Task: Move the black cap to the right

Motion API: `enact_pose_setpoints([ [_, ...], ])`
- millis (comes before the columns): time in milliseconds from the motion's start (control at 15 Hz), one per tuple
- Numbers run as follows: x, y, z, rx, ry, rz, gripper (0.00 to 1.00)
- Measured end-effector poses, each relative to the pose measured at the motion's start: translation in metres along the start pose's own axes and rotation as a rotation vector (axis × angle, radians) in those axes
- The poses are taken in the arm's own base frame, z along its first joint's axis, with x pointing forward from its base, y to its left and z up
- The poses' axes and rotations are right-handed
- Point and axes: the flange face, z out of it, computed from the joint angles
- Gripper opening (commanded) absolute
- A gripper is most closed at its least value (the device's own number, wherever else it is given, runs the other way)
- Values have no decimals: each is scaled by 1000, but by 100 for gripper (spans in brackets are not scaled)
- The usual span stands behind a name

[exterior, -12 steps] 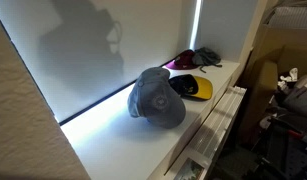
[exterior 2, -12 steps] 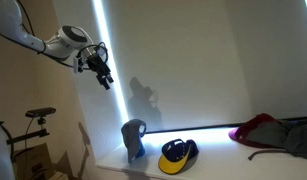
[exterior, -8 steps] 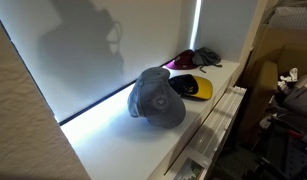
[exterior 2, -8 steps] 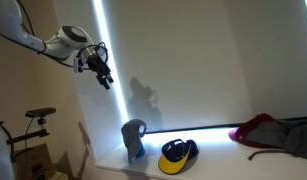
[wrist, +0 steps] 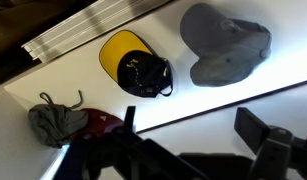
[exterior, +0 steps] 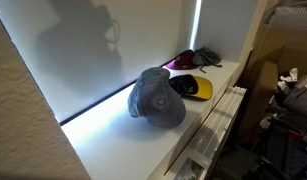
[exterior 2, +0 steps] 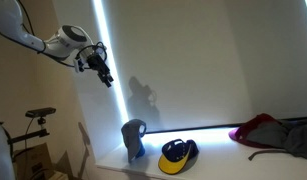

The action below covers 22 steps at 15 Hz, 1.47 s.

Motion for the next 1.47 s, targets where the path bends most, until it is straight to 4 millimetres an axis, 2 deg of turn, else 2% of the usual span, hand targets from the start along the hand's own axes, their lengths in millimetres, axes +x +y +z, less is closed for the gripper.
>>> enact_pose_setpoints([
  [133,23,14,-2,26,35,116,100],
  [267,57,52,6,41,59,236,100],
  [333,74,78,14,43,60,299,100],
  [533,105,159,56,19,-9,475,100],
  [667,111,194,93,19,-102,568,100],
  [800,112,206,122,38,-187,626,100],
  [867,113,206,129,39,-205,632,100],
  [1067,113,203,133,39,-213,630,100],
  [1267,107,193,137,33,-254,478,100],
  [1333,107,189,144,37,-269,426,100],
  [1467,108,186,170,29,-313,329,100],
])
